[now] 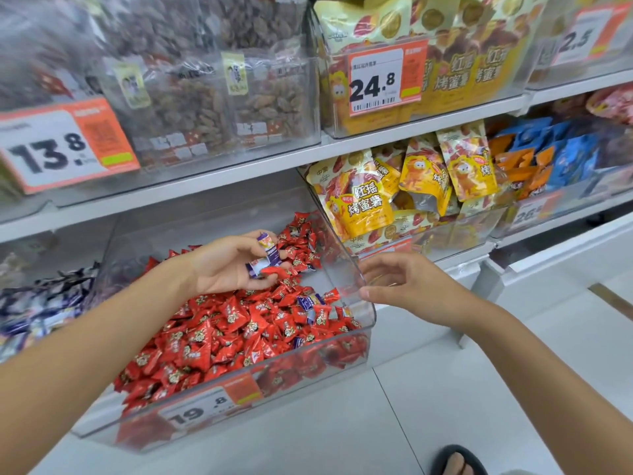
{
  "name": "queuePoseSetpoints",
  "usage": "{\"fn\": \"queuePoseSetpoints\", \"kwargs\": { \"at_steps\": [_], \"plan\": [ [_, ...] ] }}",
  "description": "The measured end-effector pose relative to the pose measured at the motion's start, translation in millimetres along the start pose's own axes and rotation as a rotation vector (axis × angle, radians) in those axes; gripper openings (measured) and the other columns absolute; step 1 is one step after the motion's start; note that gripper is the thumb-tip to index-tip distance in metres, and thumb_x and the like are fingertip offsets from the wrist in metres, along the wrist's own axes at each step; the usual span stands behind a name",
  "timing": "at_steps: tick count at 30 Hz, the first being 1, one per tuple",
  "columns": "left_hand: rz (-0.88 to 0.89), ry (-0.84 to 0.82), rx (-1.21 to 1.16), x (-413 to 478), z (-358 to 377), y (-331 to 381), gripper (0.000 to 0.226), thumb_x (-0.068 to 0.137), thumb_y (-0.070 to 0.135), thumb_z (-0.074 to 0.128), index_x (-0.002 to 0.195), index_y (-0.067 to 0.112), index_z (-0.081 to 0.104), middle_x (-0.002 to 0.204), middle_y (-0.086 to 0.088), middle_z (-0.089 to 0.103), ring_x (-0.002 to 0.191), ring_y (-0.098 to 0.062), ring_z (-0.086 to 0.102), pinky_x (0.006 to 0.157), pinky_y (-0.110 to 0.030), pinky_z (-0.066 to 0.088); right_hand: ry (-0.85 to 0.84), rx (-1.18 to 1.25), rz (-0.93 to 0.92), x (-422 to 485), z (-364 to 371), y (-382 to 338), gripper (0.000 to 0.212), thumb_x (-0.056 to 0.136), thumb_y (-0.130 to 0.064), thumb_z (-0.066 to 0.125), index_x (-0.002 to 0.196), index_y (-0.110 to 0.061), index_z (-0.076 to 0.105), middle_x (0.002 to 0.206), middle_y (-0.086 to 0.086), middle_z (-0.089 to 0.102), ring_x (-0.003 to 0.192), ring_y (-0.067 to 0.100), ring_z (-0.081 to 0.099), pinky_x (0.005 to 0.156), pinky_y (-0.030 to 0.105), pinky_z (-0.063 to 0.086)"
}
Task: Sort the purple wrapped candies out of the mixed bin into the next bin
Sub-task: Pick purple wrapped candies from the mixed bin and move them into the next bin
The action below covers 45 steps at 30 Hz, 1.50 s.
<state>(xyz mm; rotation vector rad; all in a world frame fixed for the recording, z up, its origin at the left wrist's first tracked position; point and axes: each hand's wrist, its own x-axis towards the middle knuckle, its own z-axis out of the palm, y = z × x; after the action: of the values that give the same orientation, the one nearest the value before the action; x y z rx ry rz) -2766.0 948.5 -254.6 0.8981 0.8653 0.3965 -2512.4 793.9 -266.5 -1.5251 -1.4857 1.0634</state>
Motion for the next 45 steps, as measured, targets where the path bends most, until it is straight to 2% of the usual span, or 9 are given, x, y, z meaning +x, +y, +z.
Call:
{"fn": "queuePoseSetpoints", "kwargs": {
  "at_steps": [10,18,22,24,26,29,34,39,45],
  "plan": [
    [0.276,0.143,0.340,-36,-23,10,0.021,0.075,-0.004,0.041,0.084,0.014,0.049,0.074,0.000,0.043,0.056,-0.013,0.047,0.091,-0.043,0.052,0.122,-0.246,-0.144,-4,3,-25,0.036,0.083,-0.022,0.075,0.113,-0.039,0.062,0.116,-0.016,0.060,0.104,-0.003,0.057,0.091,0.018,0.046],
    [0.325,0.501,0.979,-57,-72,8,0.035,0.095,0.038,0.055,0.086,0.005,0.048,0.073,-0.003,0.048,0.065,-0.016,0.050,0.067,-0.030,0.046,-0.146,-0.383,-0.087,100,89,-47,0.037,0.097,0.001,0.046,0.127,-0.012,0.062,0.135,0.006,0.058,0.119,0.019,0.058,0.104,0.035,0.047],
    [0.358,0.586,1.003,-52,-82,7,0.030,0.099,0.037,0.046,0.086,0.011,0.052,0.072,-0.004,0.055,0.059,-0.017,0.050,0.055,-0.029,0.035,-0.237,-0.493,-0.022,149,126,-26,0.052,0.093,-0.017,0.063,0.143,-0.013,0.047,0.148,0.012,0.045,0.129,0.024,0.048,0.108,0.030,0.037],
    [0.402,0.588,0.980,-51,-86,8,0.026,0.099,0.034,0.047,0.080,0.017,0.052,0.069,-0.003,0.055,0.059,-0.017,0.048,0.057,-0.029,0.035,-0.205,-0.558,-0.120,150,142,-22,0.044,0.091,-0.014,0.064,0.134,-0.014,0.056,0.139,0.012,0.053,0.104,0.016,0.054,0.092,0.023,0.042],
    [0.430,0.599,0.958,-50,-89,8,0.026,0.098,0.033,0.048,0.078,0.018,0.054,0.067,-0.002,0.056,0.058,-0.017,0.048,0.059,-0.030,0.037,-0.223,-0.464,-0.228,135,147,-29,0.035,0.090,-0.008,0.064,0.124,-0.016,0.065,0.125,0.006,0.064,0.083,0.005,0.053,0.076,0.015,0.042],
    [0.453,0.612,0.880,-47,-92,8,0.028,0.098,0.034,0.049,0.085,0.011,0.059,0.069,-0.003,0.060,0.061,-0.017,0.051,0.063,-0.032,0.040,-0.421,-0.209,-0.174,105,125,-43,0.052,0.089,0.001,0.061,0.128,-0.033,0.057,0.125,0.006,0.065,0.091,0.012,0.064,0.085,0.027,0.051],
    [0.477,0.558,0.864,-47,-93,9,0.017,0.096,0.028,0.053,0.086,0.017,0.060,0.065,0.007,0.060,0.055,-0.008,0.051,0.061,-0.030,0.039,0.052,-0.461,-0.027,133,92,-30,0.048,0.087,0.010,0.046,0.125,-0.015,0.064,0.112,0.004,0.069,0.098,0.023,0.066,0.084,0.037,0.054],
    [0.461,0.523,0.889,-48,-96,7,0.015,0.095,0.024,0.057,0.082,0.023,0.065,0.073,-0.004,0.065,0.058,-0.005,0.054,0.060,-0.027,0.039,-0.160,-0.809,0.017,171,130,-12,0.052,0.090,-0.015,0.061,0.141,-0.016,0.049,0.141,0.009,0.053,0.131,0.031,0.045,0.107,0.041,0.038],
    [0.425,0.488,0.905,-47,-101,6,0.018,0.094,0.028,0.055,0.081,0.030,0.067,0.080,-0.002,0.070,0.067,-0.013,0.060,0.065,-0.032,0.043,-0.069,-0.745,0.063,157,112,-14,0.048,0.090,-0.030,0.064,0.132,-0.013,0.046,0.112,0.007,0.062,0.108,0.025,0.055,0.100,0.042,0.037]
  ]
}}
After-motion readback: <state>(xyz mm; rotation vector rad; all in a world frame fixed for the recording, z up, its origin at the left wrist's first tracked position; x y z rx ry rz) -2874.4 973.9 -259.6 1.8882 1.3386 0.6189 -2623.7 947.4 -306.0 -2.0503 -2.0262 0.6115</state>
